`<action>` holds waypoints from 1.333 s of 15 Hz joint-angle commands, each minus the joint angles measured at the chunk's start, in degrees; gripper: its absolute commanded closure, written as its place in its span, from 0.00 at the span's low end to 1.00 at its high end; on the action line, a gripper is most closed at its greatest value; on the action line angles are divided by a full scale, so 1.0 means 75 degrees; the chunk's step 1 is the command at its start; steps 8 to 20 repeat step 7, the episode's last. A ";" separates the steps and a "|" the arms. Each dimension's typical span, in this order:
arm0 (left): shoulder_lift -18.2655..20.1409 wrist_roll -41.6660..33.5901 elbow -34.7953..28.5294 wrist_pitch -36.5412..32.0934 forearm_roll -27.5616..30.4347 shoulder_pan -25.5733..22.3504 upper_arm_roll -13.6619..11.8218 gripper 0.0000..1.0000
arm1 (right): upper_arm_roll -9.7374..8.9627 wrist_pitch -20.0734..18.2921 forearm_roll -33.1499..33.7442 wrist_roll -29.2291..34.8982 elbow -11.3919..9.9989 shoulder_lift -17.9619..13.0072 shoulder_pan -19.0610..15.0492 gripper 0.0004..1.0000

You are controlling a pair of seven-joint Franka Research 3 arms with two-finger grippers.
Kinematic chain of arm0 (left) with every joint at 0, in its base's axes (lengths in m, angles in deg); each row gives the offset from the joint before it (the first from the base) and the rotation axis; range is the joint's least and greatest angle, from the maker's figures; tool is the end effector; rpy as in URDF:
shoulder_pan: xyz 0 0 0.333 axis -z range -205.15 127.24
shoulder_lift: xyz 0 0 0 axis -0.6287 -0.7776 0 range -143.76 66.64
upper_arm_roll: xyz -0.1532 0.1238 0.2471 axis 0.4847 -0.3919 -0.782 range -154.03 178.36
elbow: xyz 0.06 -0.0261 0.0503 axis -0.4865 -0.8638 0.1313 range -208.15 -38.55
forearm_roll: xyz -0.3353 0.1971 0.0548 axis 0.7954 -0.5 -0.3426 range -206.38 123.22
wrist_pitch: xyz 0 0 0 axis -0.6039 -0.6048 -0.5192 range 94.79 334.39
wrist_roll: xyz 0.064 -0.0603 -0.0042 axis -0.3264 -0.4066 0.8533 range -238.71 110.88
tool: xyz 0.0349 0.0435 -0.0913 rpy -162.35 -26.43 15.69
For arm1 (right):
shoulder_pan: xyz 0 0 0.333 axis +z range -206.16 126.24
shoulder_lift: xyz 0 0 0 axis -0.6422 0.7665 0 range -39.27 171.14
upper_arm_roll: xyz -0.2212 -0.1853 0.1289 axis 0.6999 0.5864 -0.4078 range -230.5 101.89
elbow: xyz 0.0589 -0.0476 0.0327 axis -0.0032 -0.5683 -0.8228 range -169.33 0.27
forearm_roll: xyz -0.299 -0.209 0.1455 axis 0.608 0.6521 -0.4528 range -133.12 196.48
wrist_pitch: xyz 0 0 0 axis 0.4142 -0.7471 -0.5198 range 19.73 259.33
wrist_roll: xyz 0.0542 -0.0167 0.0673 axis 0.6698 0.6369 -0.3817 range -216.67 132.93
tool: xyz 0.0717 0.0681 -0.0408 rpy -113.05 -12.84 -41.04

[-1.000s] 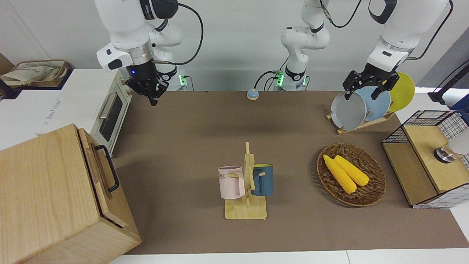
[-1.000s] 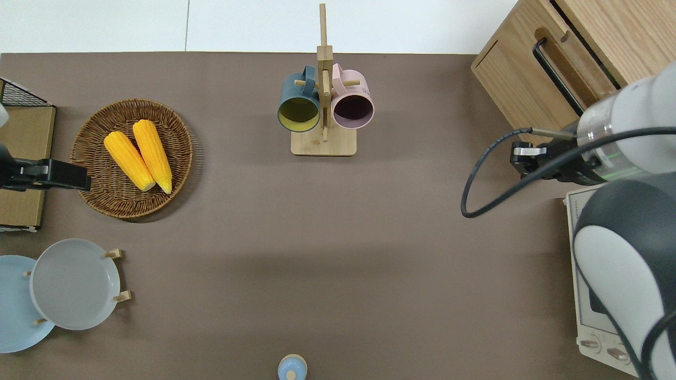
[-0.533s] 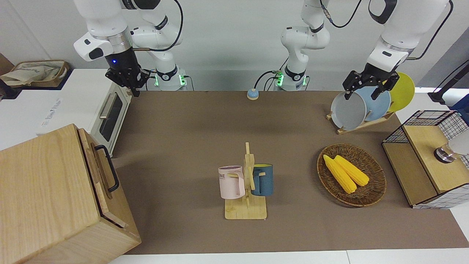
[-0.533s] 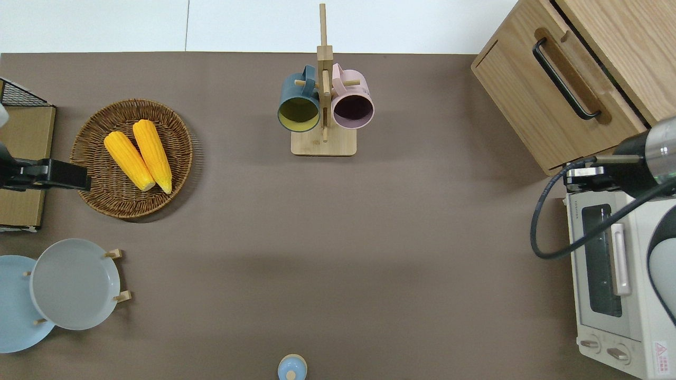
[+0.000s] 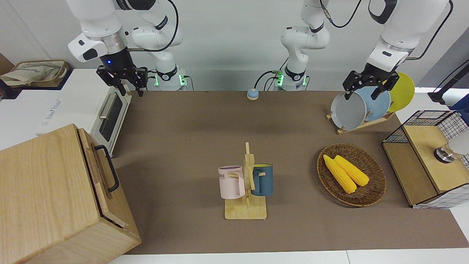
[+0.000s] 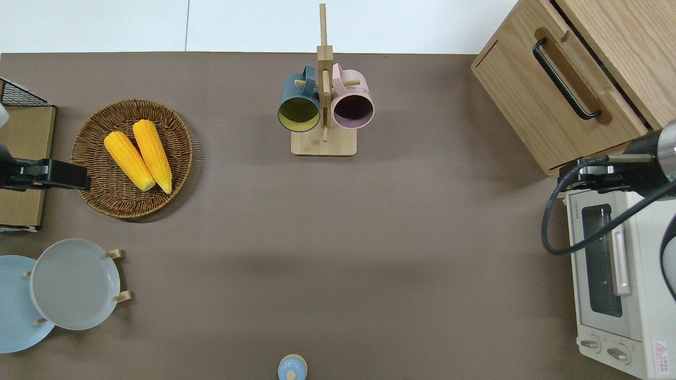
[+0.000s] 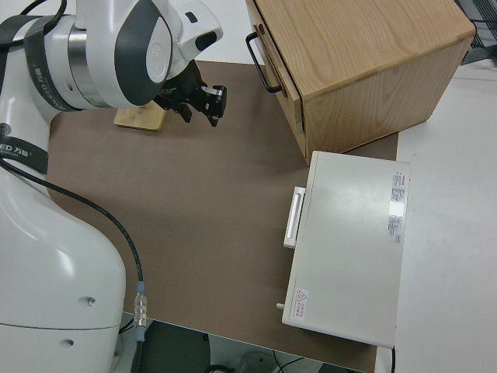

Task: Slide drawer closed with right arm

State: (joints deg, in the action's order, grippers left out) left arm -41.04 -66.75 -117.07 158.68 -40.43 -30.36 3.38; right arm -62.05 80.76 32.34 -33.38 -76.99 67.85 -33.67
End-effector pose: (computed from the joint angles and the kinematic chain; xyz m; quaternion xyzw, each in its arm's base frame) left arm 0.5669 -0.0025 0.6386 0.9996 -0.0235 0.0125 0.0064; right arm 0.5575 0.0385 0.6497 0.9992 -0.0392 0.0037 0.0060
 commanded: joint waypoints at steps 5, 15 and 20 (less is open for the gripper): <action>-0.0103 -0.0067 0.0159 0.0005 -0.0095 0.0132 -0.0129 0.00 | -0.0019 -0.0048 -0.0193 -0.0101 0.0132 0.0002 -0.0053 0.01; -0.0103 -0.0067 0.0159 0.0005 -0.0095 0.0132 -0.0129 0.00 | -0.0019 -0.0048 -0.0193 -0.0147 0.0132 0.0002 -0.0041 0.01; -0.0103 -0.0067 0.0159 0.0005 -0.0095 0.0132 -0.0129 0.00 | -0.0019 -0.0048 -0.0193 -0.0147 0.0132 0.0002 -0.0041 0.01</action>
